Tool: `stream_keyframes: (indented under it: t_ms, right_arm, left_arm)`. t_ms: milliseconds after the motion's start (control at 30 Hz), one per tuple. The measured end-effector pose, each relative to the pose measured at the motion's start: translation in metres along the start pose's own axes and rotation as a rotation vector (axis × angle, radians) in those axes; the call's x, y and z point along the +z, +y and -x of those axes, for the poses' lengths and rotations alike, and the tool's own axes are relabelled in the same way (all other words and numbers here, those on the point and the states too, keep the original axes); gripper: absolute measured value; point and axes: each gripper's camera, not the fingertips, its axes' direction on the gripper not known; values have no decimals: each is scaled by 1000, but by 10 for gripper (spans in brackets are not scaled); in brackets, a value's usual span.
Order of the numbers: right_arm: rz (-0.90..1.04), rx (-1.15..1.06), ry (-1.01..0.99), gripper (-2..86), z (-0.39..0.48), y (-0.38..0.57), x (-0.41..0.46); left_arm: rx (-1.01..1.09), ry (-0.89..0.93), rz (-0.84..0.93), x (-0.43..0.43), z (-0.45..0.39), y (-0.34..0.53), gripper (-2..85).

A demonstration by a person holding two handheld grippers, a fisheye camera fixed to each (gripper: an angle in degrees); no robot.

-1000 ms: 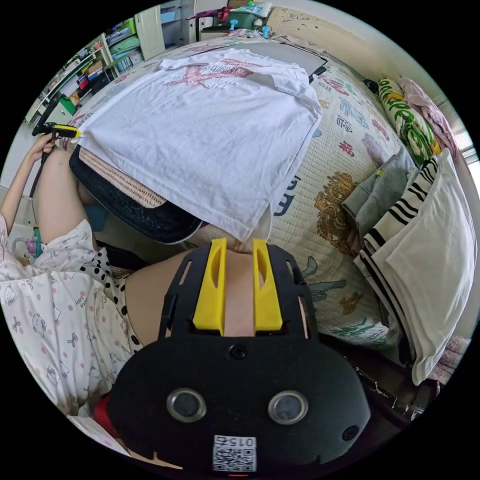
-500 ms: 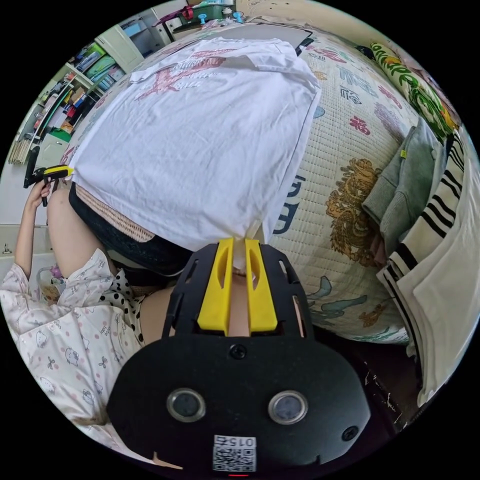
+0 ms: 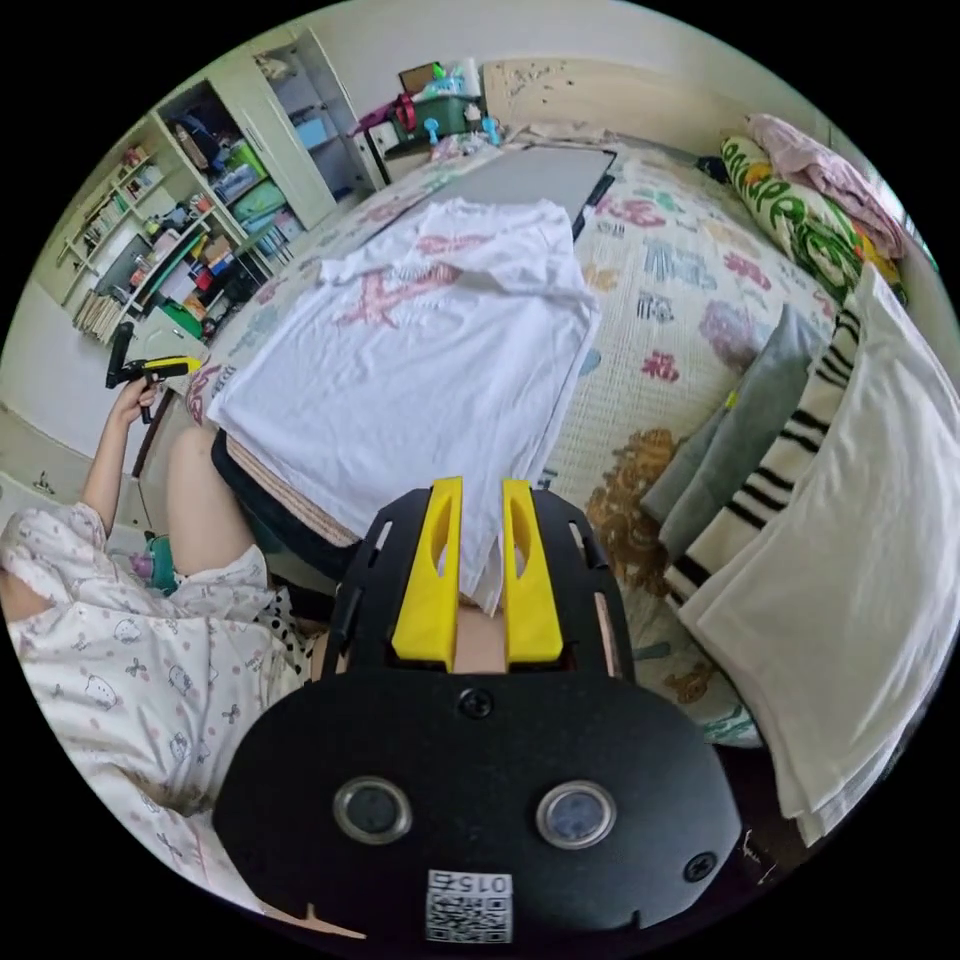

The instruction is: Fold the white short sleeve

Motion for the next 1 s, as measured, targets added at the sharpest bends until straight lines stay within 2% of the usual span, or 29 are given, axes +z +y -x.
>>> stream_keyframes:
  t_ms: [100, 167, 367, 467, 633, 733, 800, 900, 1000]
  right_arm:
    - [-111, -82, 27, 85, 29, -57, -13]
    - [-135, -168, 43, 103, 57, -116, 3]
    - [-139, -264, 108, 130, 104, -256, 63]
    - [-99, -276, 107, 134, 111, -305, 88]
    - [-20, -298, 151, 112, 119, -359, 114]
    - [38, -314, 194, 63, 123, -385, 120]
    - [41, -309, 147, 52, 120, -402, 107]
    - [-28, -191, 80, 38, 86, -433, 59]
    - [-155, 30, 109, 35, 16, -462, -1]
  left_arm:
    - [119, 6, -146, 5, -42, -55, 60]
    - [236, 37, -192, 50, -90, -117, 82]
    - [392, 58, -159, 203, -176, -260, 106]
    - [416, -3, -104, 262, -194, -306, 105]
    - [430, -39, 4, 314, -202, -352, 64]
    - [395, 36, 20, 314, -193, -376, 28]
    - [366, 116, 1, 299, -178, -395, 17]
    - [244, 67, -116, 247, -127, -431, 10]
    - [-19, -7, -286, 190, -32, -465, 13]
